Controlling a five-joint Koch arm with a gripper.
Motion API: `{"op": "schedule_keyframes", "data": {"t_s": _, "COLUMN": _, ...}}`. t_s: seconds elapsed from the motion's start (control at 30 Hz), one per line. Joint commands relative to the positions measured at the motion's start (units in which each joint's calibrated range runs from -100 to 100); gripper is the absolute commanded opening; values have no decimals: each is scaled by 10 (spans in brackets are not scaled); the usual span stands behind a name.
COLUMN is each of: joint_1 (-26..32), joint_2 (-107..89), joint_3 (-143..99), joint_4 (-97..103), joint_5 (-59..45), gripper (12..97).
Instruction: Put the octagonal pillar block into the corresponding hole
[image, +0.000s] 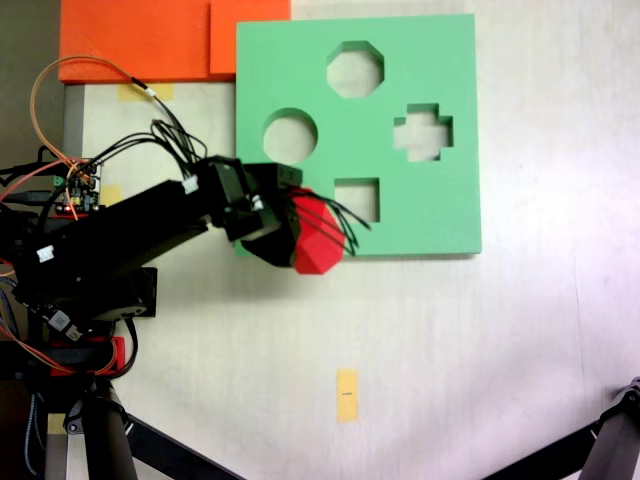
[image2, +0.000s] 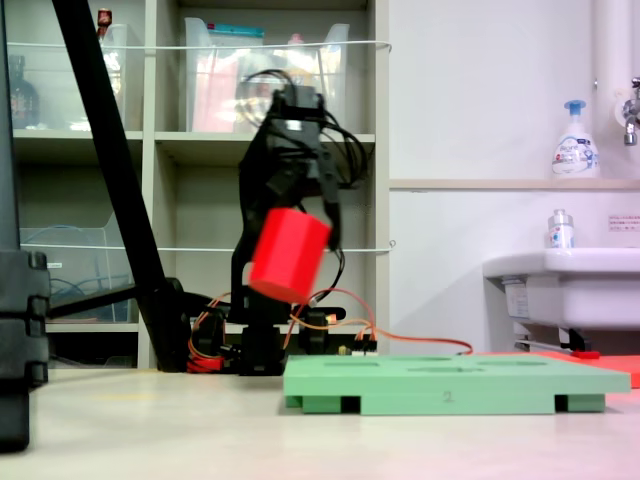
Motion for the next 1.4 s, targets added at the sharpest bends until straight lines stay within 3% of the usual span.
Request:
{"op": "schedule_keyframes", "data": {"t_s": 0.0, "joint_1": 36, "joint_2": 17, "joint_3": 36, "joint_4": 9, "joint_5": 55, "gripper": 315}}
{"op": "schedule_keyframes", "data": {"t_s": 0.2, "joint_1": 80, "joint_2": 91, "joint_3": 36, "joint_4": 152, "joint_5": 118, "gripper": 314}}
{"op": "schedule_keyframes", "data": {"t_s": 0.67, "joint_1": 122, "joint_2": 247, "joint_3": 39, "joint_4": 447, "joint_5": 163, "gripper": 315}}
{"op": "schedule_keyframes", "data": {"t_s": 1.37, "joint_1": 159, "joint_2": 297, "joint_3": 46, "joint_4": 532, "joint_5": 160, "gripper": 319}}
